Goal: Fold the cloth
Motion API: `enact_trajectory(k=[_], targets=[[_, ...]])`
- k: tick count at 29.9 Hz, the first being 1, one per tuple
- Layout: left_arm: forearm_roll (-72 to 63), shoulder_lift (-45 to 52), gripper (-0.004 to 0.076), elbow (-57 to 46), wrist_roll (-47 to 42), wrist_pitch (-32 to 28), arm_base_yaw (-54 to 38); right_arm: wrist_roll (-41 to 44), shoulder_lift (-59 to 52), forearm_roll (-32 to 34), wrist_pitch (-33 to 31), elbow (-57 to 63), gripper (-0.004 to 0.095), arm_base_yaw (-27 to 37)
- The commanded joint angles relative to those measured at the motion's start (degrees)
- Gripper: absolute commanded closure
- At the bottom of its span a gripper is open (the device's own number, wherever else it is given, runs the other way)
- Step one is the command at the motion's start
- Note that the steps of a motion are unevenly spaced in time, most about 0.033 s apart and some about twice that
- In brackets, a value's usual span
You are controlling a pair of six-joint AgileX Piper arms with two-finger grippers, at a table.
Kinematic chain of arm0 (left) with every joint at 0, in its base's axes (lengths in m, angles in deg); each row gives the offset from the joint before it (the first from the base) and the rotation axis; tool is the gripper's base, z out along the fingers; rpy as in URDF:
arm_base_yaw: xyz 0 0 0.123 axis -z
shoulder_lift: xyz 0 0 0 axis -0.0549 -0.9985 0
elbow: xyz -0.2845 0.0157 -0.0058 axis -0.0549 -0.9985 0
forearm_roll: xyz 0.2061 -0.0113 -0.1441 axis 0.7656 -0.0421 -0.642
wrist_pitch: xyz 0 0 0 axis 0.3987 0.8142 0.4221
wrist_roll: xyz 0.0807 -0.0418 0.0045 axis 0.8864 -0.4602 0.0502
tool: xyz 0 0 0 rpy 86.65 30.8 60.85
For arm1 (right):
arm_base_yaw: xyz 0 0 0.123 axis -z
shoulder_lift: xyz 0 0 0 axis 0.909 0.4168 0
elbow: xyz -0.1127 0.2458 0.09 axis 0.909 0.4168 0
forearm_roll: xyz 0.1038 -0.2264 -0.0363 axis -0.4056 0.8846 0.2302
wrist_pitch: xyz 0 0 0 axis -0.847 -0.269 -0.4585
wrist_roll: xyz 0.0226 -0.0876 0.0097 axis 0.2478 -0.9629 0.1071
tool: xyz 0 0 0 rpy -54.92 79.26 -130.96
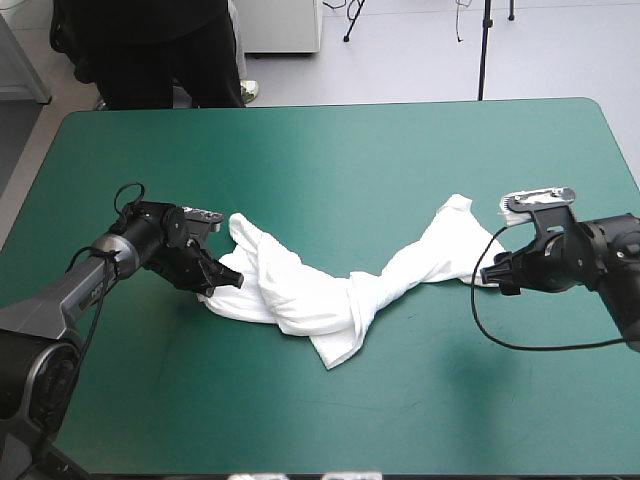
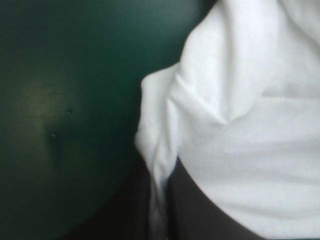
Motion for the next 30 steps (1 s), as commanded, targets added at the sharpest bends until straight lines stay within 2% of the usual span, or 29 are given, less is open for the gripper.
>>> enact_trajectory(k=[1, 10, 22, 24, 27, 30], targets=[[2.8, 1.3, 0.0733, 0.9, -0.2, -0.6, -0.1, 1.2, 3.2, 1.4, 5.5, -1.0, 0.0192, -0.1], [3.0, 1.3, 0.0733, 0.9, -0.2, -0.2, -0.1, 2.3, 16.1, 2.9, 8.7, -1.0, 0.0194, -0.1], [3.0, 1.3, 0.0733, 0.9, -0.2, 0.0, -0.1, 2.2, 24.7, 1.0, 14.1, -1.1, 0.0408, 1.8], [3.0, 1.3, 0.0733, 0.9, -0.2, 0.1, -0.1, 2.0, 26.2, -0.3, 13.9, -1.1, 0.0465, 3.0], [3.0, 1.3, 0.0733, 0.9, -0.2, 0.3, -0.1, 0.6, 27.7, -2.5, 11.9, -1.1, 0.0606, 3.9], [3.0, 1.3, 0.0733, 0.9, -0.2, 0.2, -0.1, 0.4, 28.6, -3.0, 10.5, -1.1, 0.0804, 3.9]])
